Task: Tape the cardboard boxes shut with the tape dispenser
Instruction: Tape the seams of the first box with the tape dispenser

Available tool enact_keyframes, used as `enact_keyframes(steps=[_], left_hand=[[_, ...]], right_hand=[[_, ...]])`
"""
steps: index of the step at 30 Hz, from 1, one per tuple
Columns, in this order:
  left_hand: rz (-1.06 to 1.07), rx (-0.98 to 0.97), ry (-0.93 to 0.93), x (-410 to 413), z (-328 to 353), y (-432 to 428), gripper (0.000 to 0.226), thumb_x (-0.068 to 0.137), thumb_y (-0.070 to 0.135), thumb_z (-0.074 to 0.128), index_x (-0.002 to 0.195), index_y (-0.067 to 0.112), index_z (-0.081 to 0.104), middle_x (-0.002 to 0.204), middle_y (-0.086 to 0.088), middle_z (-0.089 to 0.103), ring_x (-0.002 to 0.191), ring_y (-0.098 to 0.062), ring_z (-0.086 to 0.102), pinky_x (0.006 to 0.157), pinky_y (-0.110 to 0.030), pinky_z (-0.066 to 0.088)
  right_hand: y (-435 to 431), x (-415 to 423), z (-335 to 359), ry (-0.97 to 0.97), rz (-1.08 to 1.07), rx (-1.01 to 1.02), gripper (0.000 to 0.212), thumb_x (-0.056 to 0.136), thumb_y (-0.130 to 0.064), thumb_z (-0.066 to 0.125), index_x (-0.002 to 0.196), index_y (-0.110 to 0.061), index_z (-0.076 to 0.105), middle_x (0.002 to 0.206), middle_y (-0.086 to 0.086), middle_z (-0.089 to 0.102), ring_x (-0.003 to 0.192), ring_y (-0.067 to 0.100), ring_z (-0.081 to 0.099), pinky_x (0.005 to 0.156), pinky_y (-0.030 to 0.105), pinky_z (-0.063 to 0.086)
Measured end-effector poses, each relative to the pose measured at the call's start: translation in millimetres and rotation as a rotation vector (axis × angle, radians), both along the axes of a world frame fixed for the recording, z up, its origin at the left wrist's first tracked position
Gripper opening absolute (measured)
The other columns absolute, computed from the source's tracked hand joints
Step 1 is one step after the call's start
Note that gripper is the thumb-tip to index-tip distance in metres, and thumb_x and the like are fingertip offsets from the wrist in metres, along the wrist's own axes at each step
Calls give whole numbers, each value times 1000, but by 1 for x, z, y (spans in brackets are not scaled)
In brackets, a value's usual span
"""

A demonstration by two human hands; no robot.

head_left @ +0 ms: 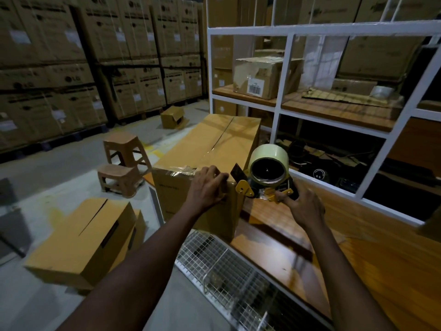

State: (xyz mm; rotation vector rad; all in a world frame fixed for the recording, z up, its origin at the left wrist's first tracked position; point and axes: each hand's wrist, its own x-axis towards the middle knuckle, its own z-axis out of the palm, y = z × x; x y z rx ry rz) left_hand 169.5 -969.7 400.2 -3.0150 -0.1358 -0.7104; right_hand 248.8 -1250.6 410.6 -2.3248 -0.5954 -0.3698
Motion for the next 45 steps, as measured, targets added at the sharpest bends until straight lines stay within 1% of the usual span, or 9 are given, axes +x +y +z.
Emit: enact_keyframes(steps=[3,7,15,19,24,32,39,43,45], left_hand=[[20,7,-12,0,-1,-7,56,70,31,84,120,19,62,108,-11,58,88,-26,55,66,-29,35],[25,5,-44,-2,-5,-8,56,70,33,86,120,22,62,108,-9,59,83,-23,55,61,-27,34],[21,-19,-67,-1,-5,-6,52,74,30,82,122,23,61,108,-9,59,83,-23,56,61,-33,49],[27,-19,-46,2,-7,-5,61,68,33,88,121,26,60,108,-7,58,82,-22,55,58,-34,50],[9,5,-63,3,-9,-2,62,65,33,90,120,24,62,106,-7,60,78,-21,55,56,-29,47],[-35,46,-151,6,-10,-4,54,65,30,89,113,17,68,101,-10,64,75,-25,59,55,-30,46],[-40,74,-166,9,-11,-6,55,62,29,89,111,16,68,98,-10,64,73,-25,58,57,-30,42],[-31,39,-143,8,-11,-6,60,58,26,90,112,15,67,100,-11,63,76,-27,57,59,-32,43],[-32,18,-126,7,-10,-7,60,59,26,90,113,15,66,101,-11,63,77,-27,58,60,-32,44]], right_hand=[[-2,3,-3,15,17,3,71,73,-77,44,121,-25,55,105,7,68,95,33,62,81,50,47],[-10,2,-5,18,-6,50,72,73,-80,41,120,-27,54,103,5,68,95,33,60,80,52,48],[-60,4,-17,28,-95,71,72,71,-79,41,118,-27,58,97,6,68,89,32,61,71,44,49],[-44,8,-34,96,-43,-64,70,72,-77,48,120,-28,57,105,6,68,100,32,60,88,49,41],[-21,18,-60,178,27,-53,66,70,-83,42,114,-34,52,108,2,69,102,29,59,85,45,33],[-3,19,-58,112,29,-151,54,80,-70,55,114,-29,53,110,5,67,107,32,57,93,51,33],[7,8,-56,73,-50,-199,70,75,-85,40,109,-25,51,103,5,66,103,32,58,91,50,36],[14,-2,-64,103,-112,-120,84,68,-94,21,107,-26,52,97,2,68,89,31,62,84,48,47],[14,-5,-70,116,-125,-95,86,68,-93,22,110,-26,54,97,2,68,88,32,63,81,49,49]])
